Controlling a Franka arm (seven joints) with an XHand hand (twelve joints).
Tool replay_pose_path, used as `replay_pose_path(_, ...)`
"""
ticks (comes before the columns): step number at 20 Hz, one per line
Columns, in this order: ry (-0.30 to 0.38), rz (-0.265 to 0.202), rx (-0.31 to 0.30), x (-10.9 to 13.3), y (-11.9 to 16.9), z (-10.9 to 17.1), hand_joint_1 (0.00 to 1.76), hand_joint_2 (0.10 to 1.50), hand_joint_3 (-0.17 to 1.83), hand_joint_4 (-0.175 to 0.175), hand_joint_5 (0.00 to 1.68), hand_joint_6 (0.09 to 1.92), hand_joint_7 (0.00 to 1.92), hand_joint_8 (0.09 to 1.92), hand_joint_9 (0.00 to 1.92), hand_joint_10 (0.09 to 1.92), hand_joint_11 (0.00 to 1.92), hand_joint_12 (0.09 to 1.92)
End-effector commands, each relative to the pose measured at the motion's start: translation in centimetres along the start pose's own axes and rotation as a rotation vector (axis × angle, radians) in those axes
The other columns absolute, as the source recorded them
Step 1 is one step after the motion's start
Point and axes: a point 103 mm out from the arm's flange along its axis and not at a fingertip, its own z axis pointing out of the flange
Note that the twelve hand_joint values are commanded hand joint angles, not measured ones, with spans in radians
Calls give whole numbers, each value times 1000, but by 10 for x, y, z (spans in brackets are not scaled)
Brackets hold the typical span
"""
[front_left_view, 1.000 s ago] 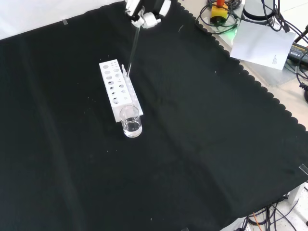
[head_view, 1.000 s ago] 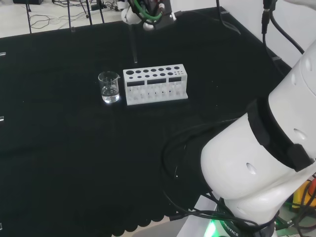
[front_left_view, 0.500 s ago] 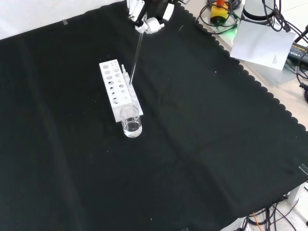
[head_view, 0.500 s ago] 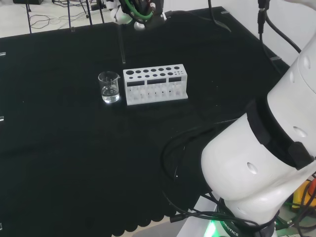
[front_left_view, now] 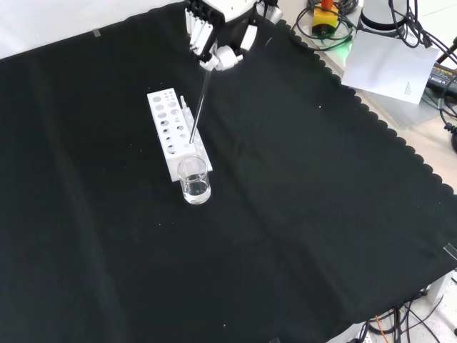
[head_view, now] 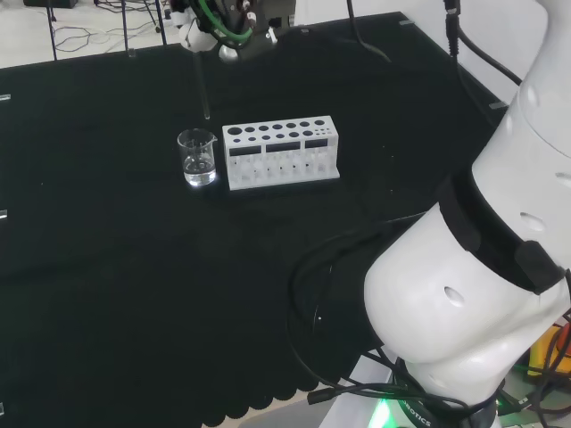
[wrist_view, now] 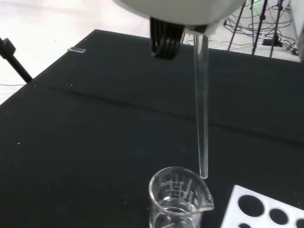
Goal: Stir in the beaker to the left of the white test tube rack with the glass rod.
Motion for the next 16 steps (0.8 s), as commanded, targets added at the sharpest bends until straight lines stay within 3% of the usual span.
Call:
replay_pose_path(1, 27, -77, -22, 12, 26, 16, 1283, 712, 870, -175, 916, 1124, 1055, 1421, 1441, 1135, 1562, 903)
replay_pose_path(9, 25, -120, -21, 13, 44, 33, 1283, 715, 864, -175, 914, 1123, 1055, 1417, 1441, 1134, 1561, 905)
replay_pose_path(16, 27, -119, 20, 11, 45, 58, 1283, 717, 860, -175, 913, 1122, 1056, 1415, 1442, 1134, 1561, 908)
